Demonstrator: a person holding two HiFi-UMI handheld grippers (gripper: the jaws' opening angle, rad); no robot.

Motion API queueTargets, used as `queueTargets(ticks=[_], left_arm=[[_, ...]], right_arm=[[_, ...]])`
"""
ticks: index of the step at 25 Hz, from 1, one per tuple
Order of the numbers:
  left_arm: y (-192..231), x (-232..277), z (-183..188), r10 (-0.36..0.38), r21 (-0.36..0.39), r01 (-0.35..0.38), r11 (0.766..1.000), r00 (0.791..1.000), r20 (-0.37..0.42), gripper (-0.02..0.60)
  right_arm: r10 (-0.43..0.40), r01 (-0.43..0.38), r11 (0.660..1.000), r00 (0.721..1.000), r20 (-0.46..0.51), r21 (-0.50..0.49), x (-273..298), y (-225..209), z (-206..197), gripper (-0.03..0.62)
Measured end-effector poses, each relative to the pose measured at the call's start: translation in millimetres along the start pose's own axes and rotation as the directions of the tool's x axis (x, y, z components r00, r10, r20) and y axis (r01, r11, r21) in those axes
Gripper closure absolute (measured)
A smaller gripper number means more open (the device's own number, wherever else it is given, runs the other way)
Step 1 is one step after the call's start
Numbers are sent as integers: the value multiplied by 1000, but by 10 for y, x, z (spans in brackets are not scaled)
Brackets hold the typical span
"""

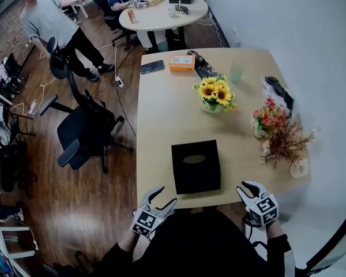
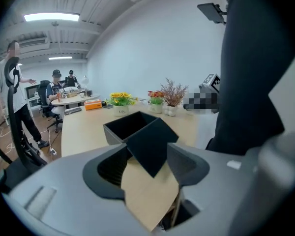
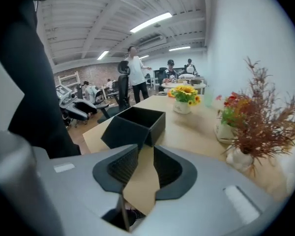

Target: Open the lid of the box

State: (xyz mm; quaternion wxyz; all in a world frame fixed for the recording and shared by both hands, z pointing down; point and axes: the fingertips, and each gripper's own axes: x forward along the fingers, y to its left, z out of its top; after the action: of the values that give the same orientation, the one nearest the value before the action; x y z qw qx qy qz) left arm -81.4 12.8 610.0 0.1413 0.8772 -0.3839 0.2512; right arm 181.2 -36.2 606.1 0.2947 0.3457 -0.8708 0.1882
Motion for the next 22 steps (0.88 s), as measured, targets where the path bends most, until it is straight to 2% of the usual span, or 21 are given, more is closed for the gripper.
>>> queueTargets(ticks=[3, 7, 9, 12, 15, 17, 19, 22], left_arm=[[243, -102, 78, 74, -62, -73, 995, 997, 21, 341], [521, -216, 603, 166, -166, -139, 976, 973, 162, 341], [550, -263, 978, 188, -174, -147, 974, 950, 248, 343], [472, -349, 1542, 193, -138, -152, 979, 909, 369, 351], [336, -442, 2049, 179, -134, -129, 982, 854, 489, 358], [237, -509, 2290, 161, -123, -112, 986, 826, 540, 364], [159, -587, 2456, 158, -117, -110, 987, 802, 576, 371], [110, -630, 2526, 173, -137, -113, 984, 784, 596, 392]], right_arm=[[-95, 87, 993, 990, 109, 79, -152, -302, 295, 510], [-124, 97, 990, 949, 291, 104, -265, -288, 964, 521], [-101, 71, 993, 920, 377, 94, -302, -142, 1300, 536], [-56, 33, 998, 864, 501, 54, -380, 139, 1783, 566], [-7, 17, 1000, 776, 630, -10, -526, 434, 2291, 593], [20, 30, 998, 727, 686, -60, -629, 600, 2532, 594], [29, 64, 993, 700, 713, -103, -710, 720, 2645, 594], [11, 94, 990, 695, 719, -106, -715, 768, 2640, 594]])
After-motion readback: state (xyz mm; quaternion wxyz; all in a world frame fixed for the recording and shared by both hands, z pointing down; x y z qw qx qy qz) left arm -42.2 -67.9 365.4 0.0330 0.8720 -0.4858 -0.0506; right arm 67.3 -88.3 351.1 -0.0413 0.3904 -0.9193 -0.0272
